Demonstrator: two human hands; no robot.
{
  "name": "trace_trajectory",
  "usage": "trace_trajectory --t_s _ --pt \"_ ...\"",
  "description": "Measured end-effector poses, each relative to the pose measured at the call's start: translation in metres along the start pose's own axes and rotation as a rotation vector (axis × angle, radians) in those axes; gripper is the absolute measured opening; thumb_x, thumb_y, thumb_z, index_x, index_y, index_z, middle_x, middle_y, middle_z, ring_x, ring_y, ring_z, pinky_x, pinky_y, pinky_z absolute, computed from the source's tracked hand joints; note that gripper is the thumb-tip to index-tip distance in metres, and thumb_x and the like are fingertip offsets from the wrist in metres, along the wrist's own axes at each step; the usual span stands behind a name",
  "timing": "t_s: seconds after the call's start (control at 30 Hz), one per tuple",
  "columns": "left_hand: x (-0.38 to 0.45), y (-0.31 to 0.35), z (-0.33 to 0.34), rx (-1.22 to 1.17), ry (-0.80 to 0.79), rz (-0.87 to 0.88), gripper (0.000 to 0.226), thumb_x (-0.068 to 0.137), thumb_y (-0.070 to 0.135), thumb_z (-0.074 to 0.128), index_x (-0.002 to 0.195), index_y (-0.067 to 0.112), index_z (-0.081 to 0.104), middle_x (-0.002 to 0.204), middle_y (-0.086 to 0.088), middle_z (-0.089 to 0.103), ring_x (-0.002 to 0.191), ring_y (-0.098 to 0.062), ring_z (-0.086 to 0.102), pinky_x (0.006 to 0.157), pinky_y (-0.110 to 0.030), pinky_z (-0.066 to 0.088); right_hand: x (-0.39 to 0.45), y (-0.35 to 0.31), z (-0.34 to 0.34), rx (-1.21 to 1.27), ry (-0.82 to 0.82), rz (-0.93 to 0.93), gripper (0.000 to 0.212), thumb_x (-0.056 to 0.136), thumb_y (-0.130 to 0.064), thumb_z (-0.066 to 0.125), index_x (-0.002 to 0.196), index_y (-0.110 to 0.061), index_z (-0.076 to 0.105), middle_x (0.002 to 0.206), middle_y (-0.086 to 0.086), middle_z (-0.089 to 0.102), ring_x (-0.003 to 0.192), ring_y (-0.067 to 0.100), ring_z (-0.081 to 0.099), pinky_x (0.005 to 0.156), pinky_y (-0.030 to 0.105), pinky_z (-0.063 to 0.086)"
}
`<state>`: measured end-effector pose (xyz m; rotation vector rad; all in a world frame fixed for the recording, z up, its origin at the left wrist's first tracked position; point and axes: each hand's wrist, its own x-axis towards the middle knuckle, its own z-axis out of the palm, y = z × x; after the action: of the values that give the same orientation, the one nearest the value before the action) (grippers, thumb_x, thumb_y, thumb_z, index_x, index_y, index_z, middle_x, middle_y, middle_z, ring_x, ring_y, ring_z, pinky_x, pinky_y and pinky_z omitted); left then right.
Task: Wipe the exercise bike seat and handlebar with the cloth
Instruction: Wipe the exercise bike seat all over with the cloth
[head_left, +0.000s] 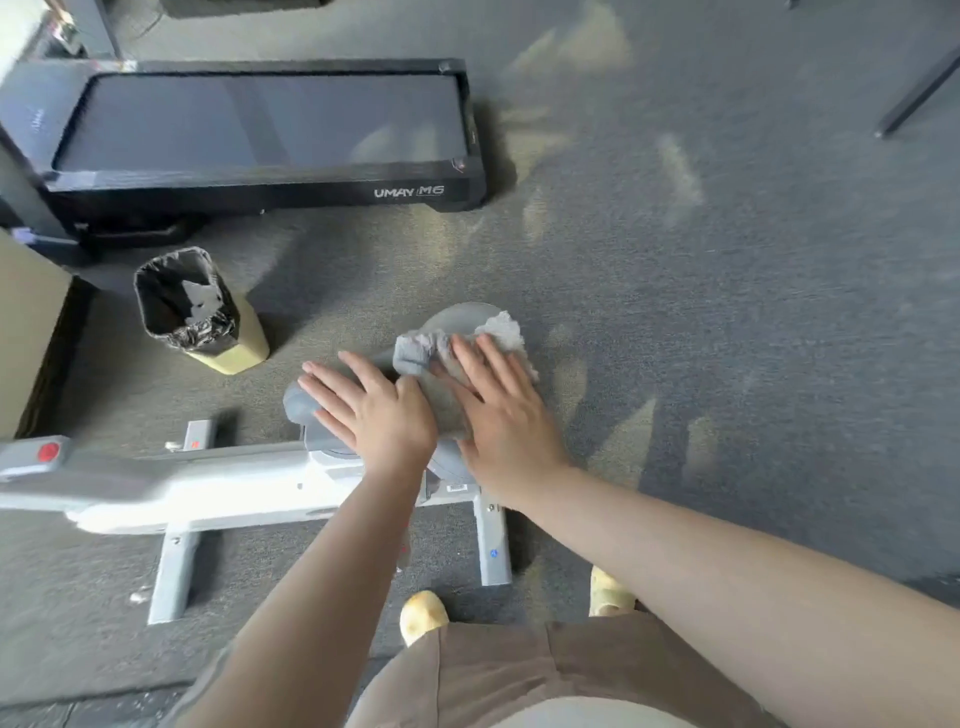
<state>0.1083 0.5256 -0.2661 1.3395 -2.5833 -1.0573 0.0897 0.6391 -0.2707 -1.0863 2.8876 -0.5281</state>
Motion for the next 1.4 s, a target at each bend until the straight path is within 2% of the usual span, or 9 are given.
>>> trace_trajectory --t_s 0.13,0.27,0.4,0.57,0.73,0.93,1.1,1.27,1.4 --pt "-0.035 0.037 0.035 -0.151 0.128 -0.135 0.067 0.095 0.033 0.029 0.150 0.010 -0.002 0.157 -0.006 -0.019 0.143 -0.018 -0.023 0.117 -0.039 -0.011 0.009 0.060 -0.023 -0.081 -0.036 -0.092 0.068 0.090 -0.010 0.046 0.150 -0.024 0.018 0.159 0.001 0.016 0.147 0.021 0.005 0.120 0.038 0.002" --pt "-0.036 0.040 0.053 -0.060 0.336 -0.147 0.066 0.096 0.034 0.031 0.149 0.005 0.003 0.159 -0.011 -0.008 0.146 -0.023 -0.011 0.118 -0.039 -0.002 0.067 0.083 -0.029 -0.071 -0.102 0.021 0.058 0.099 -0.025 0.034 0.151 -0.026 0.008 0.160 0.004 0.005 0.147 0.020 -0.001 0.119 0.039 0.002" --pt "-0.036 0.037 0.060 -0.028 0.424 -0.131 0.059 0.098 0.033 0.026 0.150 0.012 0.008 0.160 -0.009 -0.002 0.147 -0.021 -0.007 0.119 -0.040 0.003 0.052 0.072 -0.018 0.052 -0.079 -0.163 0.065 0.093 -0.019 0.047 0.150 -0.024 0.016 0.159 0.007 0.008 0.146 0.024 0.002 0.120 0.040 0.005" --pt "-0.034 0.037 0.063 0.038 0.444 -0.147 0.055 0.098 0.036 0.023 0.150 0.021 0.013 0.160 -0.006 -0.002 0.147 -0.019 -0.007 0.119 -0.042 0.007 0.052 0.097 -0.026 -0.018 -0.152 -0.491 0.061 0.094 -0.019 0.042 0.150 -0.026 0.017 0.158 0.006 0.016 0.146 0.024 0.009 0.119 0.041 0.009" --pt "-0.031 0.037 0.065 0.095 0.444 -0.176 0.060 0.094 0.042 0.027 0.150 0.024 0.014 0.160 -0.004 -0.001 0.147 -0.017 -0.007 0.119 -0.040 0.007 0.090 0.070 -0.023 0.001 -0.203 -0.234 0.061 0.094 -0.026 0.046 0.149 -0.025 0.019 0.143 0.009 0.035 0.132 0.028 0.033 0.109 0.038 0.027" --pt "-0.031 0.038 0.067 0.113 0.470 -0.190 0.060 0.092 0.040 0.026 0.149 0.025 0.017 0.160 -0.004 0.003 0.147 -0.017 -0.004 0.118 -0.046 0.014 0.074 0.102 -0.026 0.032 -0.229 -0.531 0.065 0.093 -0.026 0.046 0.150 -0.025 0.015 0.156 0.009 0.018 0.144 0.028 0.012 0.118 0.041 0.012" --pt "-0.031 0.038 0.066 0.110 0.469 -0.186 0.059 0.094 0.043 0.027 0.149 0.024 0.018 0.160 -0.005 0.004 0.147 -0.018 -0.003 0.118 -0.047 0.015 0.100 0.065 -0.023 0.010 -0.304 -0.356 0.061 0.093 -0.037 0.044 0.148 -0.025 0.020 0.151 0.009 0.026 0.139 0.030 0.022 0.116 0.041 0.017" --pt "-0.032 0.036 0.067 0.107 0.466 -0.168 0.059 0.092 0.031 0.032 0.149 0.025 0.015 0.160 -0.005 0.002 0.147 -0.018 -0.005 0.118 -0.045 0.014 0.086 0.099 -0.026 0.013 -0.289 -0.741 0.063 0.093 -0.032 0.043 0.150 -0.027 0.017 0.158 0.006 0.016 0.145 0.025 0.009 0.119 0.040 0.004" --pt "-0.031 0.038 0.067 0.086 0.474 -0.176 0.057 0.095 0.038 0.031 0.149 0.025 0.018 0.160 -0.005 0.003 0.147 -0.017 -0.004 0.117 -0.047 0.016 0.117 0.074 -0.020 0.019 -0.393 -0.590 0.060 0.095 -0.036 0.041 0.149 -0.028 0.016 0.156 0.005 0.021 0.144 0.023 0.014 0.119 0.038 0.008"
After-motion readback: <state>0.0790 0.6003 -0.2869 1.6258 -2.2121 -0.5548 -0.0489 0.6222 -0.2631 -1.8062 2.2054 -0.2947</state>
